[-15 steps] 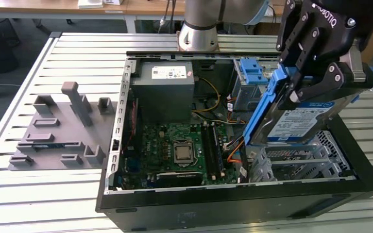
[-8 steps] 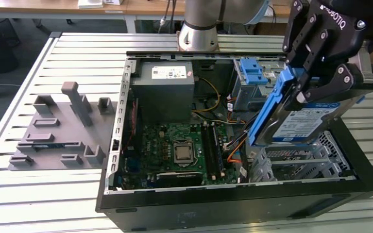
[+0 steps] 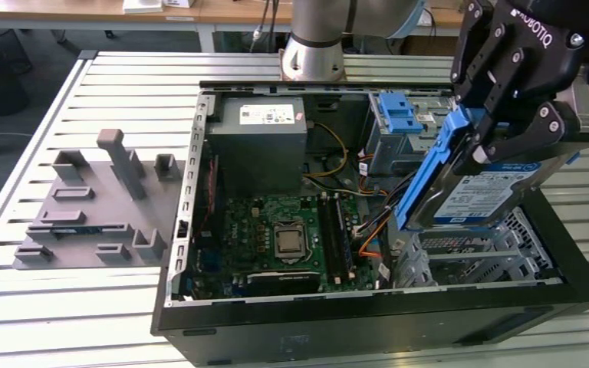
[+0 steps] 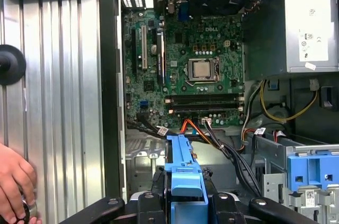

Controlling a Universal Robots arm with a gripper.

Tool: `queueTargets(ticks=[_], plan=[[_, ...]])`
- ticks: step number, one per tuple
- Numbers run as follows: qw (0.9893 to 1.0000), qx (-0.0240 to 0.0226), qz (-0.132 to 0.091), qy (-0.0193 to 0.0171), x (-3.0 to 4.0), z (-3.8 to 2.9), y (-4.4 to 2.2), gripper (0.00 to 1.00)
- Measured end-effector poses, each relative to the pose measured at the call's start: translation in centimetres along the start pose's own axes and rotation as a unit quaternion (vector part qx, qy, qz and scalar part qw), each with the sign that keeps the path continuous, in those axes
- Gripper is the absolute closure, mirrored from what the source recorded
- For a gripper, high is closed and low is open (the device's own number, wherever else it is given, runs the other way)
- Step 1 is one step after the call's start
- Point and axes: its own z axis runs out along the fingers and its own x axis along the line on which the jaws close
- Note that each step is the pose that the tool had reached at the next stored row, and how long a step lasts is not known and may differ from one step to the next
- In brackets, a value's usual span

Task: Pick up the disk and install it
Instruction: 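Insert the disk into the insertion slot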

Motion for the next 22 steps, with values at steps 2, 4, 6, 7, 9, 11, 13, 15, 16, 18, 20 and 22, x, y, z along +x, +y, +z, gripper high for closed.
queueTargets(ticks=[2,4,6,7,9,11,13,15,16,18,20,22], plan=[[1.0,0.0,-0.002,0.0,0.0,0.02,-0.01,0.63],[0.9999,-0.0005,-0.012,0.0001,0.0,0.05,-0.02,0.63],[0.9999,-0.0007,-0.015,0.0001,0.02,0.09,-0.04,0.63],[0.9999,-0.0007,-0.015,0.0001,0.01,0.13,-0.1,0.63],[0.9999,-0.0007,-0.015,0.0001,0.01,0.2,-0.26,0.63],[0.9999,-0.0007,-0.015,0.0001,0.0,0.27,-0.49,0.63],[0.9999,-0.0007,-0.015,0.0001,0.0,0.34,-0.76,0.63],[0.9999,-0.0007,-0.015,0.0001,-0.02,0.42,-1.07,0.63],[0.9999,-0.0007,-0.015,0.0001,-0.02,0.46,-1.22,0.63],[0.9999,-0.0007,-0.015,0.0001,-0.03,0.55,-1.51,0.63],[0.9999,-0.0007,-0.015,0.0001,-0.04,0.63,-1.8,0.63],[0.9999,-0.0007,-0.015,0.0002,-0.05,0.71,-2.05,0.63]])
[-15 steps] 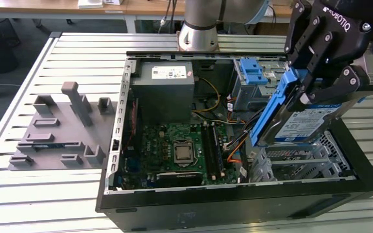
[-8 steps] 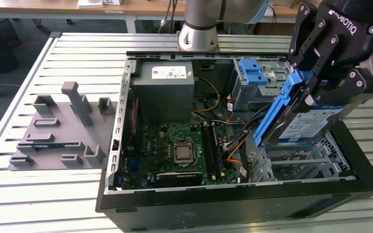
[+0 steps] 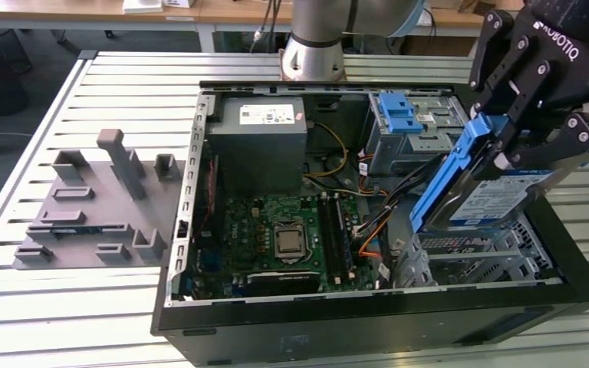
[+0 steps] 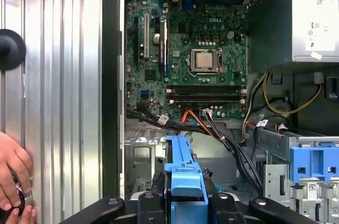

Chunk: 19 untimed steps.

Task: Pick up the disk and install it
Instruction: 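Insert the disk into the insertion slot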

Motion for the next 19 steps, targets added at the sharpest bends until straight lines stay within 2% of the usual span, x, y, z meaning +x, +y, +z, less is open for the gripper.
queueTargets(ticks=[4,10,19], plan=[[1.0,0.0,0.0,0.0,0.0,0.12,-0.23,0.63],[1.0,0.0,0.0,0.0,0.01,0.13,-0.24,0.63],[1.0,0.0,0.0,-0.0001,0.03,0.34,-1.23,0.63]])
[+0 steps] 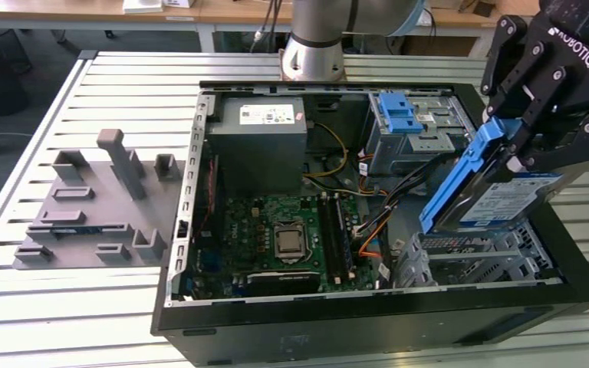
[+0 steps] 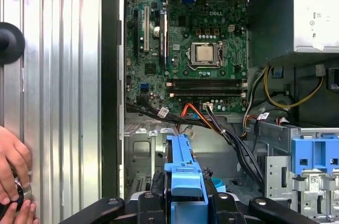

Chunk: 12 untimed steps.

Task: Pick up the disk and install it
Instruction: 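Insert the disk into the insertion slot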

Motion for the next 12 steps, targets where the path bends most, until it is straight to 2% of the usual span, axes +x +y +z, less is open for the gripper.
queueTargets(ticks=[12], plan=[[1.0,0.0002,0.005,0.0,0.68,0.49,-0.25,0.63]])
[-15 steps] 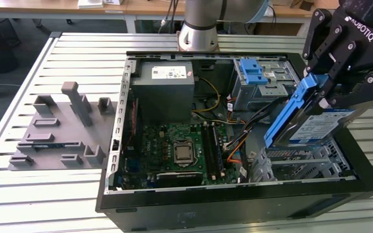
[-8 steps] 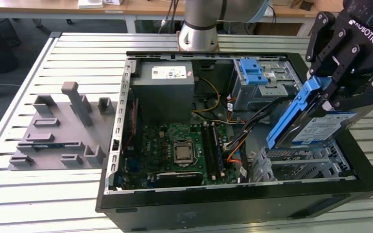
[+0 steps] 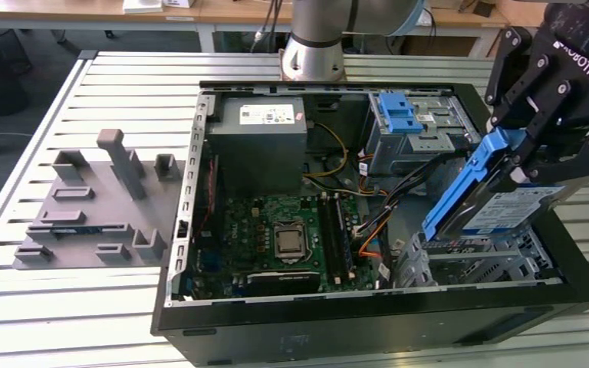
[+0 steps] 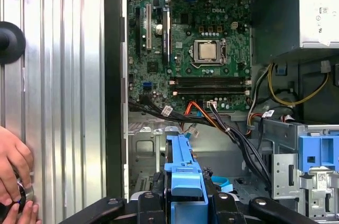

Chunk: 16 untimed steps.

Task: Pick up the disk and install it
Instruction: 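Insert the disk into the insertion slot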

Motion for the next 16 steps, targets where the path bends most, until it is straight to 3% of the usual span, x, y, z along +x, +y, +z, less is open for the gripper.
queueTargets(ticks=[16], plan=[[1.0,-0.0001,-0.002,0.0001,0.49,0.38,-0.02,0.63]])
